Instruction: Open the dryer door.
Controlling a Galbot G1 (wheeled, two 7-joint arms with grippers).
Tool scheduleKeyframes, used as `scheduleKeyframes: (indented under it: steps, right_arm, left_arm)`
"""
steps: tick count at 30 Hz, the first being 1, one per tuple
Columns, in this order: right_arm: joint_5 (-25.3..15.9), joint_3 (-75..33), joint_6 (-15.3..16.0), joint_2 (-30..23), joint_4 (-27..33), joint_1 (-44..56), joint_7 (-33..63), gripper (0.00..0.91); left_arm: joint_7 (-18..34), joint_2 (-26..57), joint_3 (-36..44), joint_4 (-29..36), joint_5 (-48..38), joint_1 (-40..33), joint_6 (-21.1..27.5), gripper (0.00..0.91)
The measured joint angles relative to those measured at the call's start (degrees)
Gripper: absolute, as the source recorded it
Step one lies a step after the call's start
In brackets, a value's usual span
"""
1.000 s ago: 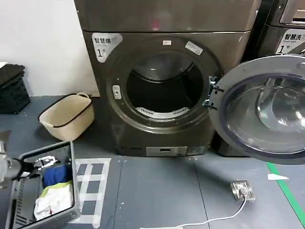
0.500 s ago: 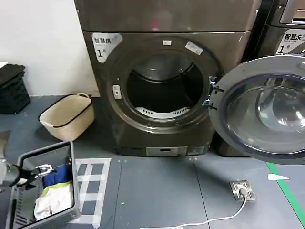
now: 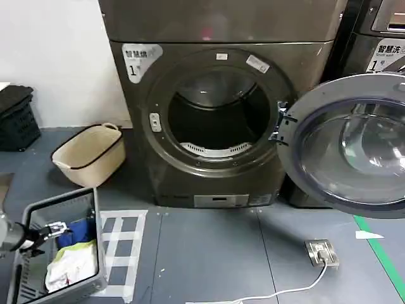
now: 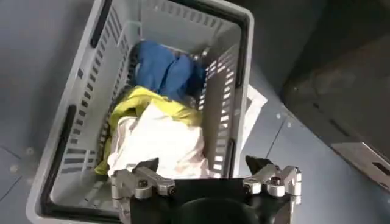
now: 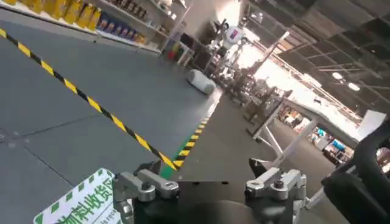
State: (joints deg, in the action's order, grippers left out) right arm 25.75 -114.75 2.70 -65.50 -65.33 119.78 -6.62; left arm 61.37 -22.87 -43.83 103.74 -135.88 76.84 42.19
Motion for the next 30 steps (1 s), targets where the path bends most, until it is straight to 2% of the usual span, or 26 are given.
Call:
scheduleKeyframes:
  steps: [30]
  right_arm:
    - [0.06, -0.17, -0.96, 0.07, 0.76, -0.01, -0.59, 0.907]
  left_arm:
    - [-0.14, -0.07, -0.38, -0.13, -1.21, 1.37, 0.0, 0.907]
